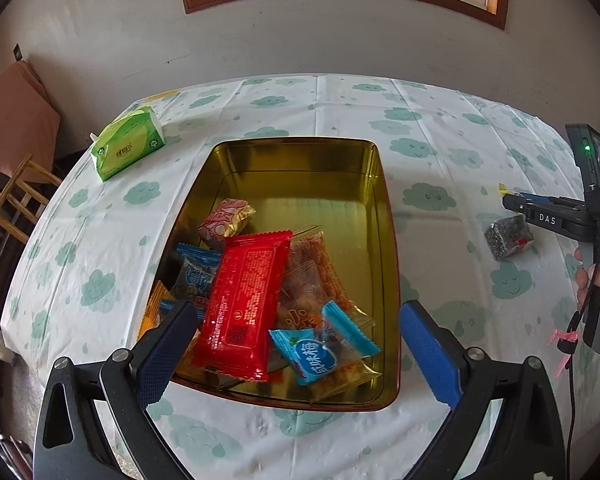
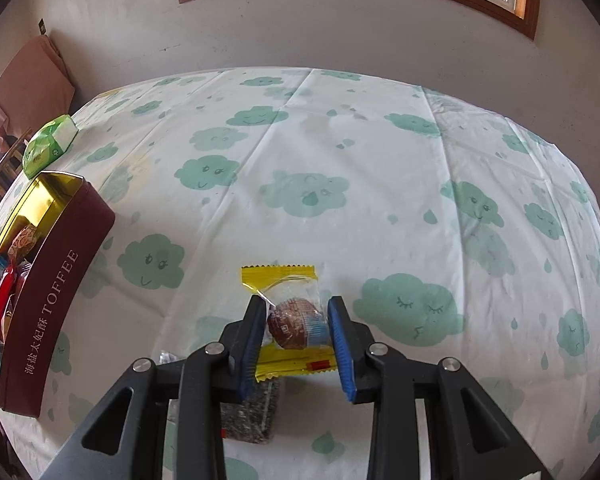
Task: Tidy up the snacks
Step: 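Grasp the grey seaweed pack with red label using the left tool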
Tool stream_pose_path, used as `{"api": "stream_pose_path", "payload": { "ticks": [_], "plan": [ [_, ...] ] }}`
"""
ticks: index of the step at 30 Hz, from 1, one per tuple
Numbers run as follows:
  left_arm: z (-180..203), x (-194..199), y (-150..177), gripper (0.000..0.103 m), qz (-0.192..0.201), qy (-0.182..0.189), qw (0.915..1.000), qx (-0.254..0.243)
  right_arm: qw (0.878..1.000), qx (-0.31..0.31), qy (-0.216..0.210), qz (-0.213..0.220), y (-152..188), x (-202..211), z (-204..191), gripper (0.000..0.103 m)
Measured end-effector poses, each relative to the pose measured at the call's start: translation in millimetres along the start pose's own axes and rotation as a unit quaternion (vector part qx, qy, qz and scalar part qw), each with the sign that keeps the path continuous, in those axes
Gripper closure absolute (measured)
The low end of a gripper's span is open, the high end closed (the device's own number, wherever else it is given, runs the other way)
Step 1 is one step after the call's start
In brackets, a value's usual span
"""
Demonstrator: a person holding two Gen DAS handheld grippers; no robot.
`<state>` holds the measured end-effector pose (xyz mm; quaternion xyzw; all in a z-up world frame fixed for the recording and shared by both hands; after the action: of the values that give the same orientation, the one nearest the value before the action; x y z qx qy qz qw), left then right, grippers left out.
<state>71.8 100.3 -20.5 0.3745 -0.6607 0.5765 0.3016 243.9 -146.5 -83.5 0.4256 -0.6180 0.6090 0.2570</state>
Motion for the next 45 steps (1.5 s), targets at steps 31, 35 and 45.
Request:
{"api": "stream_pose_path", "payload": {
  "ticks": [31, 35, 45],
  "plan": [
    [191.3, -70.1, -68.4, 0.003, -0.022, 0.148, 0.9888, -0.001, 0.991, -0.096, 0.060, 0.072, 80.4, 65.5, 133.8, 0.071],
    [198.7, -82.8, -71.8, 0.003, -0.032, 0.132, 0.9907, 0.011, 0.991, -0.100, 0.051, 0.070, 80.3, 64.7, 134.9, 0.071],
    [199.4, -102.7, -75.7, 0.015, -0.046, 0.098, 0.9939, 0.022, 0.991, -0.100, 0.050, 0.070, 80.6, 64.9, 134.9, 0.070]
  ]
}}
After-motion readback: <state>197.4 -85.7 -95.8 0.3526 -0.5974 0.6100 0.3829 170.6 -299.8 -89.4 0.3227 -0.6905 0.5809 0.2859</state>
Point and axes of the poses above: each gripper's, at about its wrist camera, not at the fingertips, and x roughly against the way its jaws point, z to its right, y to its underside, the point moved 5 cm from there along -x, roughly the way its jaws point, and after that the axes turned 9 degrees about -x, right-handed, at the moved point
